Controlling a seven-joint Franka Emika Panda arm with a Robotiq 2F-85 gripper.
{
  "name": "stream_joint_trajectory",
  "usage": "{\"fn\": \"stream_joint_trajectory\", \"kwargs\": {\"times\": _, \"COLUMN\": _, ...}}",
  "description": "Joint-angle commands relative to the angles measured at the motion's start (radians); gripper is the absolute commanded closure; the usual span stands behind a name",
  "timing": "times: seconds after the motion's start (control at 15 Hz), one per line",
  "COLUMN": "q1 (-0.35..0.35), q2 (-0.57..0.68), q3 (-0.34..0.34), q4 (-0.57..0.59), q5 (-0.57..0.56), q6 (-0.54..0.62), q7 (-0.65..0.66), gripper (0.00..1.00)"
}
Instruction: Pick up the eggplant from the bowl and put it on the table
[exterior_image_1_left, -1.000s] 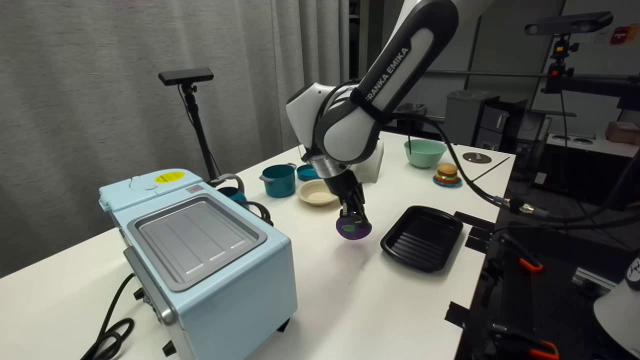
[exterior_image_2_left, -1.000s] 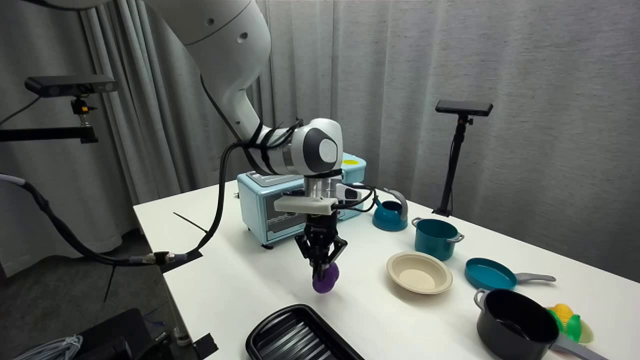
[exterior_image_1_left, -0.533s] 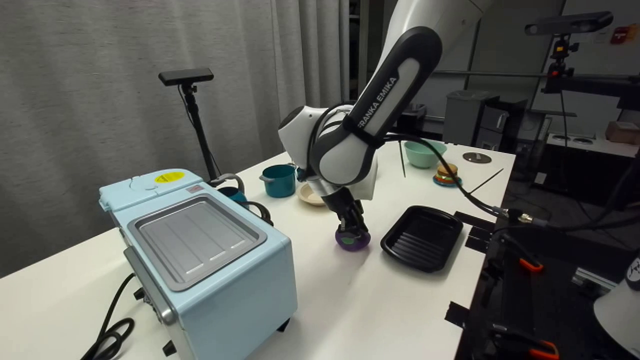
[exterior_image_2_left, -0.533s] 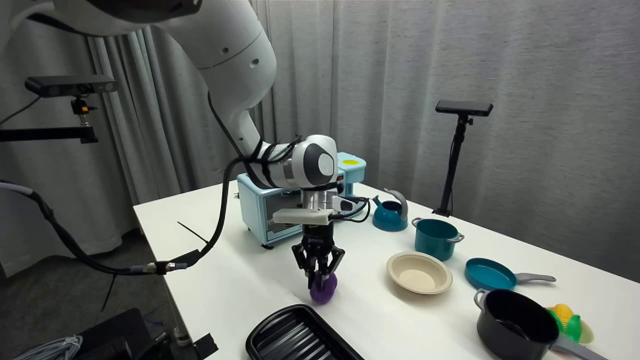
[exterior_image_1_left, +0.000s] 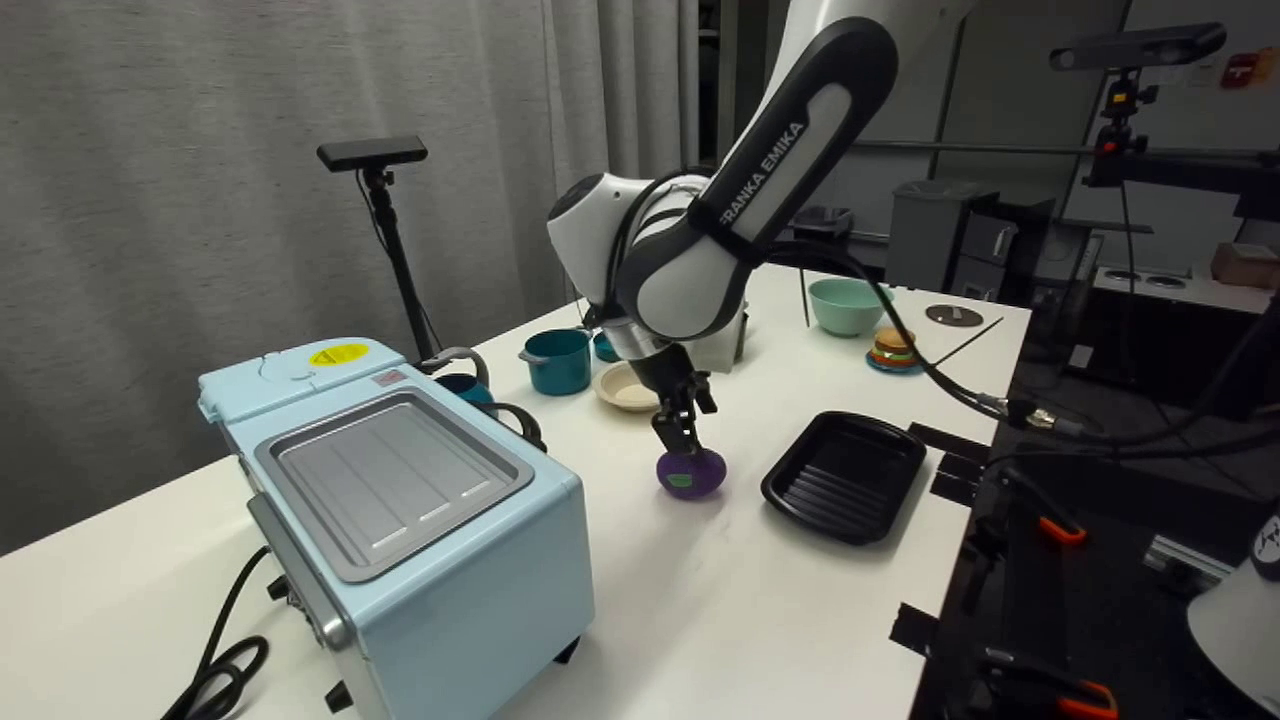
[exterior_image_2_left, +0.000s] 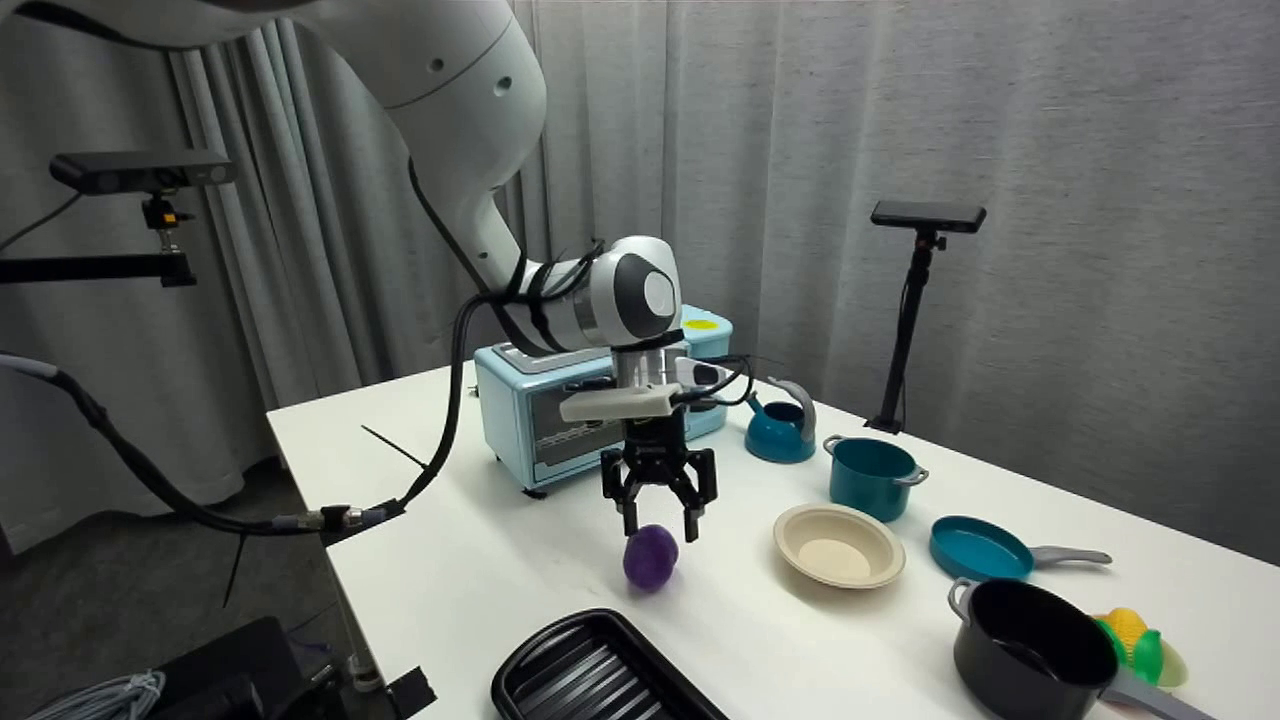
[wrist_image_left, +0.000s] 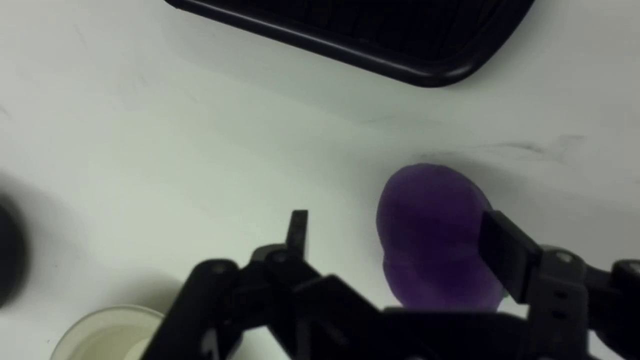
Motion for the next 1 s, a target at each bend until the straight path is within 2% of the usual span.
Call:
{"fn": "stream_joint_trajectory", "kwargs": {"times": 0.0, "q1": -0.003, "q2": -0.085, "q3": -0.019, "q4": -0.044, "q5": -0.016, "q6": -0.001, "q7": 0.020, "gripper": 0.00}}
{"fn": "stream_joint_trajectory", "kwargs": {"times": 0.6, "q1": -0.053, "q2": -0.273, "q3": -0.029, "q4": -0.158, "q5": 0.036, "q6": 0.017, "q7": 0.073, "gripper": 0.00}}
{"fn": "stream_joint_trajectory", "kwargs": {"times": 0.67, "q1": -0.046, "q2": -0.206, "q3": -0.027, "q4": -0.092, "q5": 0.010, "q6": -0.001, "q7": 0.060, "gripper": 0.00}}
{"fn": "stream_joint_trajectory", "kwargs": {"times": 0.93, "q1": -0.052, "q2": -0.247, "q3": -0.025, "q4": -0.129, "q5": 0.021, "q6": -0.001, "q7": 0.066, "gripper": 0.00}}
